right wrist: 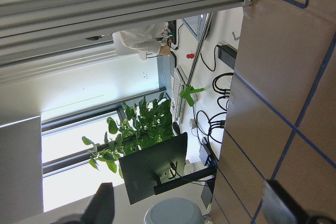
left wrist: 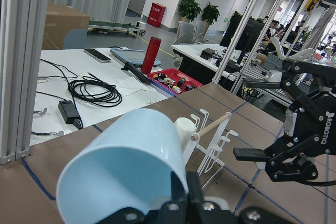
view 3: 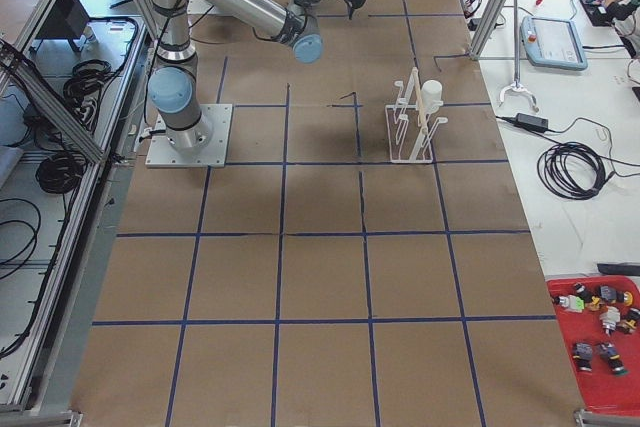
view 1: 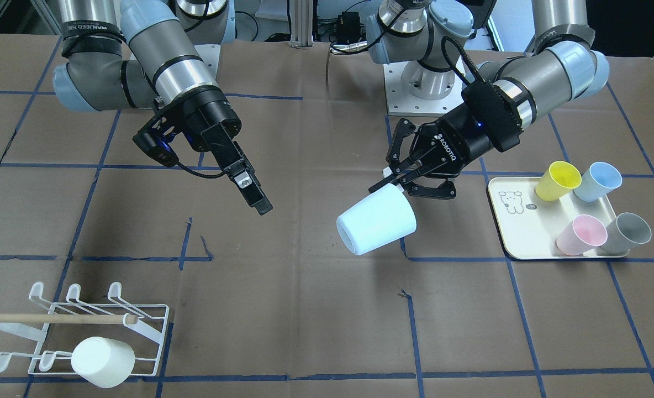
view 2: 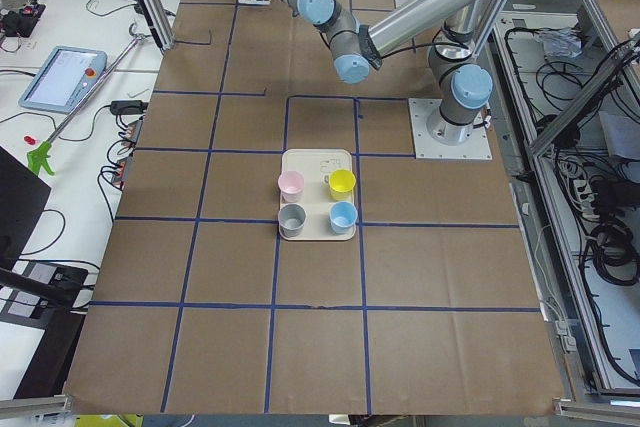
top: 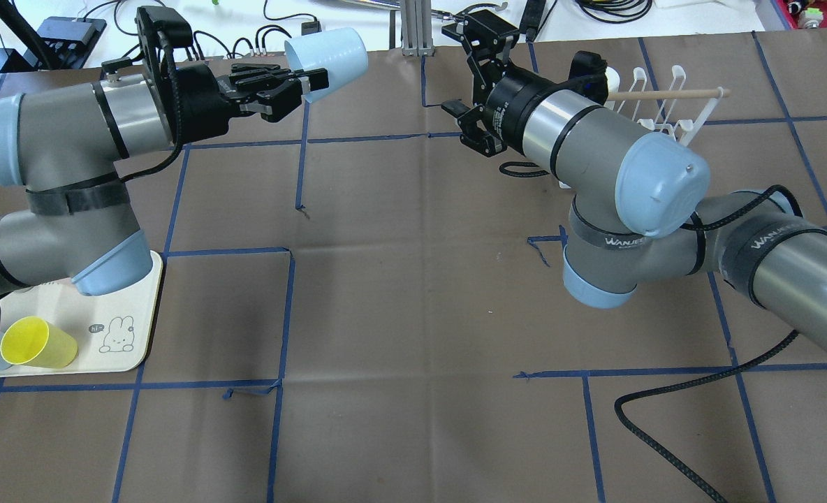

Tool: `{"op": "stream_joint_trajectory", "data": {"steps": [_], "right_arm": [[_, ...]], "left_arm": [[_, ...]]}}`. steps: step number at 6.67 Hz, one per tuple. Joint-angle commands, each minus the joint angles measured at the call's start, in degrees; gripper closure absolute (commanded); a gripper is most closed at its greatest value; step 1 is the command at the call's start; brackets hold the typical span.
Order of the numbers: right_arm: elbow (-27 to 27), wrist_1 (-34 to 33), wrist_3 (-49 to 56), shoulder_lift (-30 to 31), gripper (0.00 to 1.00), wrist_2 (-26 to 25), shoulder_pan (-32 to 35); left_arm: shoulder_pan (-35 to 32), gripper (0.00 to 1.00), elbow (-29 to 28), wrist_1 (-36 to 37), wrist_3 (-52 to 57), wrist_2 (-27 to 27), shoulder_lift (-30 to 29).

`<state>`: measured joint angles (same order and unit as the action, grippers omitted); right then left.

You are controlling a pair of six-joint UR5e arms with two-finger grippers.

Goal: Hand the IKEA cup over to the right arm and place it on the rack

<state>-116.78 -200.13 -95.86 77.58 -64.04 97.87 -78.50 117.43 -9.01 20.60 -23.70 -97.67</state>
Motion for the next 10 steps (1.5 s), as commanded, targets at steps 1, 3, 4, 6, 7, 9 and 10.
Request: {"op": "stream_joint_trajectory", "data": {"steps": [1,3,4,6,7,9,10], "right_arm": [[0.32,1.22,-1.35,-0.24,0.01,-0.21,1.52],[0.85,2.11,-0.91,-0.5,0.02,-1.08,3.19],[0.94,2.11,-0.56,-1.2,0.02,-1.87,4.16],[1.03,2.29,-0.56,-1.38,0.02,-2.49,5.31],[1.64,3.59,-0.56,-1.47,0.02,-2.76,5.92],[4.36,4.66,1.1,-2.69,0.02,-5.38,7.85],[5.41,4.75,3.2,-3.22,0.02,-6.61,8.47]], "left_arm": [[-1.04,0.99,2.27,4.25,-1.35,-0.03,0.03],[-2.1,0.99,2.63,4.35,-1.35,-0.47,0.11],[-2.1,0.99,2.71,4.35,-1.44,-0.47,0.2],[-2.19,0.99,2.89,4.35,-1.44,-0.56,0.29],[-2.19,0.98,2.8,4.35,-1.44,-0.47,0.29],[-2.19,0.97,2.8,4.35,-1.44,-0.56,0.38],[-2.19,0.97,2.8,4.35,-1.53,-0.56,0.29]]}}
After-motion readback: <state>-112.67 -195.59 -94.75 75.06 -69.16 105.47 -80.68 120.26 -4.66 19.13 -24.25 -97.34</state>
